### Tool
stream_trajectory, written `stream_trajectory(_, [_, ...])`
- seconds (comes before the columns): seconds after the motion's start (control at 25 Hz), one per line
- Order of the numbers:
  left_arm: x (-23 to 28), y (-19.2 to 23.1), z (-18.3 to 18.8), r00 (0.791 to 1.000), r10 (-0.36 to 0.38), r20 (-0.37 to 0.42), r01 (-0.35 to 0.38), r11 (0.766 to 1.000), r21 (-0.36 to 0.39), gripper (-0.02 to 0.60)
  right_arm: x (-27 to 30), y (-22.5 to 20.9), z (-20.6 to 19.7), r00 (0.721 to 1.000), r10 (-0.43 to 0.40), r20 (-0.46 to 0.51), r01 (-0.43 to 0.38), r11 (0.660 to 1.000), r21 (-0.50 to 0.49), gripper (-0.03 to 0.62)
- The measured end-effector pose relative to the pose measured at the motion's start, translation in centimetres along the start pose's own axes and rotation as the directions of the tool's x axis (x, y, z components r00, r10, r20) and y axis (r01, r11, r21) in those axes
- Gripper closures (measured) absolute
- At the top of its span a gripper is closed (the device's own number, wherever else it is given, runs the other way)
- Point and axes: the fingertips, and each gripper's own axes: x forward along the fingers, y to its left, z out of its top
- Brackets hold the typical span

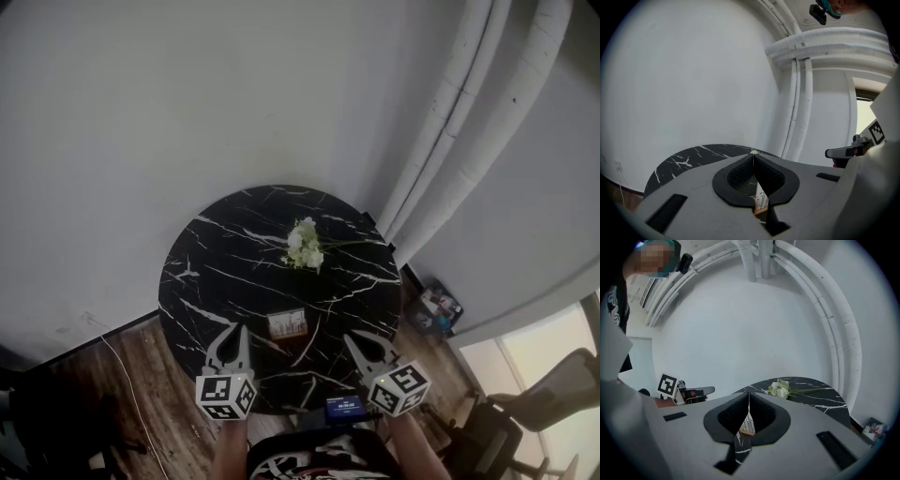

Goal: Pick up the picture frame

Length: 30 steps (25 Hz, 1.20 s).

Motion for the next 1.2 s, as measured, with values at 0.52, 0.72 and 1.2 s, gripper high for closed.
stream_trajectory(0.52, [2.0, 0.7, -4.4, 0.995, -0.015, -0.102, 0.014, 1.0, -0.011, 0.566, 4.0, -1.7, -3.0, 0.994, 0.022, -0.11, -0.025, 0.999, -0.028, 0.574])
stream_trajectory(0.72, [3.0, 0.2, -6.6, 0.985, -0.043, -0.166, 0.044, 0.999, 0.0, 0.566, 5.6, -1.8, -4.9, 0.98, 0.072, -0.185, -0.078, 0.996, -0.03, 0.572])
stream_trajectory(1.2, [4.7, -0.7, -11.5, 0.948, -0.104, -0.301, 0.136, 0.987, 0.088, 0.558, 8.9, -2.7, -7.8, 0.945, 0.128, -0.3, -0.152, 0.987, -0.059, 0.562])
